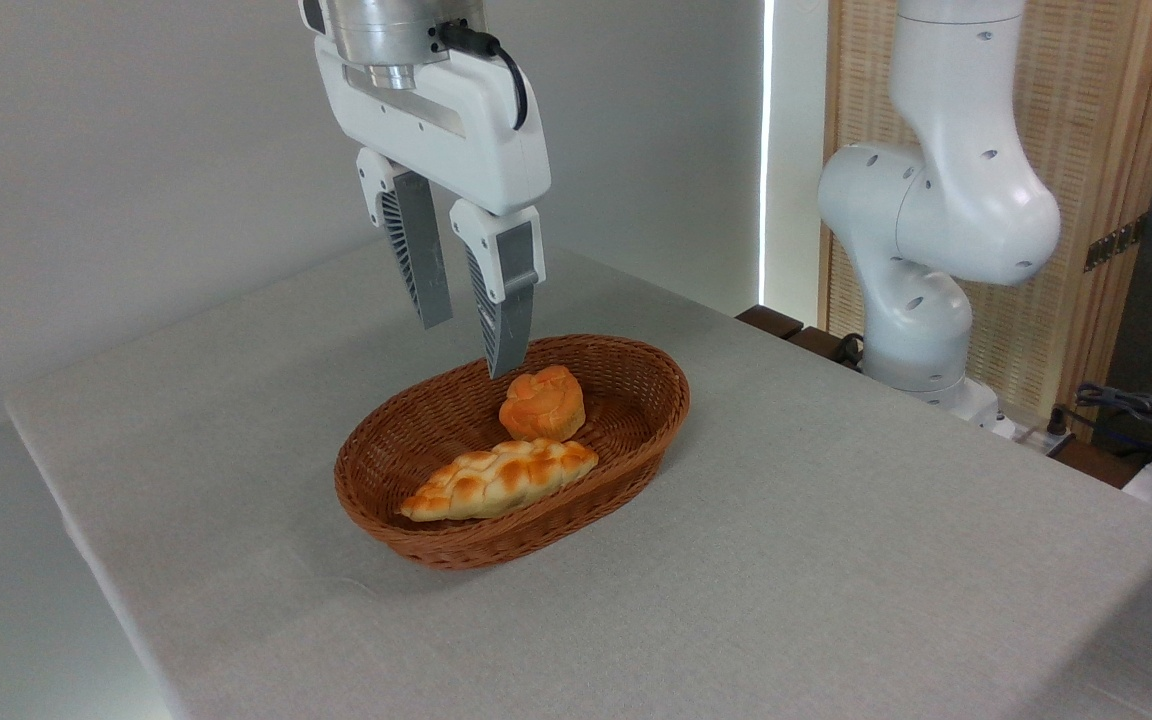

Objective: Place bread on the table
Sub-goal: 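Lower the open gripper into the wicker basket over the long pastry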

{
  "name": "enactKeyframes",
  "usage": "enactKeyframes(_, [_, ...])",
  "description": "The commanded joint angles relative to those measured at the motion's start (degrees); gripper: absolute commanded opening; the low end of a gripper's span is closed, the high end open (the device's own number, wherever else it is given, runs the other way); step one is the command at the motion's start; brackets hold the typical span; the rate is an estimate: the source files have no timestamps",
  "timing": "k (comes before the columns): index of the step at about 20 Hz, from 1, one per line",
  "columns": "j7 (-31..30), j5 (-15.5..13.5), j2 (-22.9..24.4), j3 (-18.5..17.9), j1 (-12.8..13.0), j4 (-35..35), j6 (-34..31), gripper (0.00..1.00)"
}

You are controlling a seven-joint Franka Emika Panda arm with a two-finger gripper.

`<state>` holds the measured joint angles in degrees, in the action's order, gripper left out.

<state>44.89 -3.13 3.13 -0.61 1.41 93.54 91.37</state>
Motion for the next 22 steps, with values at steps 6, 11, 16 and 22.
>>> enactKeyframes(6, [0.72,-0.12,-0.49,-0.89,0.44,-1.26,-1.72,1.0])
enactKeyframes(11, [0.98,-0.12,-0.23,-0.89,0.44,-0.73,-1.72,1.0])
enactKeyframes(16, [0.98,-0.21,0.21,-0.27,0.7,2.25,-1.02,1.0])
enactKeyframes(22, [0.98,-0.3,5.39,-0.01,3.42,15.05,8.97,1.0])
